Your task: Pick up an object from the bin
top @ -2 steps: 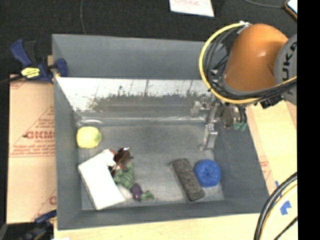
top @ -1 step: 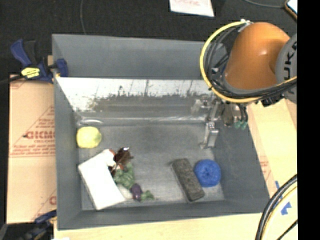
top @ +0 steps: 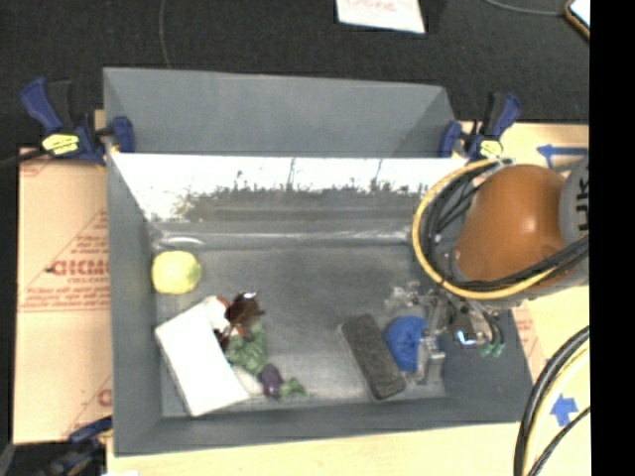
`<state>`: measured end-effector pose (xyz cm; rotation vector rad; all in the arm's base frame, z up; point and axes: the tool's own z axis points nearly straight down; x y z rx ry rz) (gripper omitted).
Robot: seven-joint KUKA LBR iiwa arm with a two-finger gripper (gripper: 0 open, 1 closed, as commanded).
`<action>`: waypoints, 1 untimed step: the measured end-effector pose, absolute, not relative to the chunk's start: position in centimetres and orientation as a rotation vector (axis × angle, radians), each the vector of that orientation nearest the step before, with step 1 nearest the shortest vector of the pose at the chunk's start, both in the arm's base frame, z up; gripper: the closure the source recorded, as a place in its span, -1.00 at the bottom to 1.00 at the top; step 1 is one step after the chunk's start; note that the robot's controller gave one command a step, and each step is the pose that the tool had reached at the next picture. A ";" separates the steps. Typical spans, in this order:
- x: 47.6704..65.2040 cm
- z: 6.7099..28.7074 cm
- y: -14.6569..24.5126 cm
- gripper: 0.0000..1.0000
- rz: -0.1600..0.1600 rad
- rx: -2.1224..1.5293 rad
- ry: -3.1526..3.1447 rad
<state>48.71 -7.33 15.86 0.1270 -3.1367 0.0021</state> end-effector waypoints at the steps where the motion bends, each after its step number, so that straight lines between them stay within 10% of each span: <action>1: 49.6 16.0 -6.6 -1.00 0.006 0.319 -3.144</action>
Offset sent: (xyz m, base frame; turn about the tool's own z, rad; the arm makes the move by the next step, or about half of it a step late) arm 0.0411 -0.0657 -0.0428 -0.2904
